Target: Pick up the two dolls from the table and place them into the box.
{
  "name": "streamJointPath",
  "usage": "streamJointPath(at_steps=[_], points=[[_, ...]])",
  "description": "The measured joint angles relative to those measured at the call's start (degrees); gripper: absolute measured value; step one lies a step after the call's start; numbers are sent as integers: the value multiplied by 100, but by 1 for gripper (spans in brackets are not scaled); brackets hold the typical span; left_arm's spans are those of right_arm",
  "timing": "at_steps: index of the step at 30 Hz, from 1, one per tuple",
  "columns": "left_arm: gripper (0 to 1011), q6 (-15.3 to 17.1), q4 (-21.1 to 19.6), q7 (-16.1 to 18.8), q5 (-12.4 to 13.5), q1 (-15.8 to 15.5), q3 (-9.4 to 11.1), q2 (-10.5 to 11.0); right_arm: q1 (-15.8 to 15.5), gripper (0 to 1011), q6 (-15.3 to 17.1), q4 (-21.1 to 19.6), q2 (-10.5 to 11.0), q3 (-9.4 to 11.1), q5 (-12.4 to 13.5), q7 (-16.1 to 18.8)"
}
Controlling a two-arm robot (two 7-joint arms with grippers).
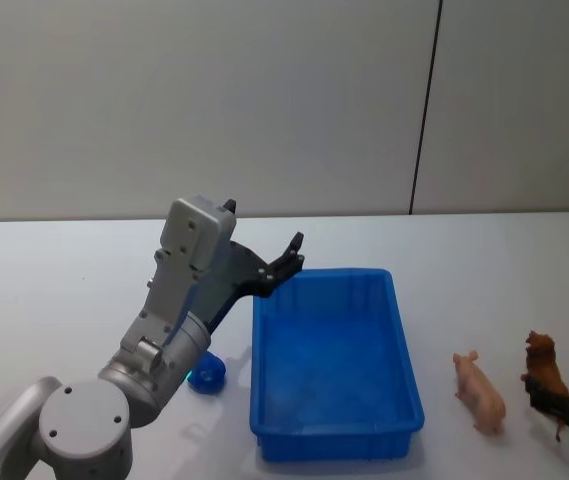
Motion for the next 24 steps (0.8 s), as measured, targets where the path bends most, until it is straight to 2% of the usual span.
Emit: streamJointPath(at_steps=[4, 11, 14, 15, 16, 19, 20, 22, 23, 24], points=[[1001, 0, 0, 0, 0, 0, 0, 0, -23, 981, 76, 4, 7, -3, 15, 21], [1001, 0, 0, 0, 0, 0, 0, 0, -55, 815, 197, 10, 13, -8, 37, 30], [1001, 0, 0, 0, 0, 0, 0, 0, -67, 705, 242, 21, 13, -10, 46, 28], [1001, 0, 0, 0, 0, 0, 0, 0, -68, 705, 250, 23, 13, -11, 48, 27], [1001, 0, 0, 0, 0, 0, 0, 0, -71, 643, 261, 26, 13, -11, 51, 26], [1001, 0, 0, 0, 0, 0, 0, 0, -78, 565, 293, 42, 12, -12, 60, 17], [1001, 0, 0, 0, 0, 0, 0, 0, -80, 504, 308, 48, 10, -13, 64, 8], [1001, 0, 0, 0, 0, 0, 0, 0, -82, 473, 324, 55, 8, -14, 69, 0], [1001, 0, 0, 0, 0, 0, 0, 0, -83, 405, 333, 62, 6, -14, 76, -7], [1001, 0, 0, 0, 0, 0, 0, 0, -83, 405, 333, 62, 6, -14, 76, -7]])
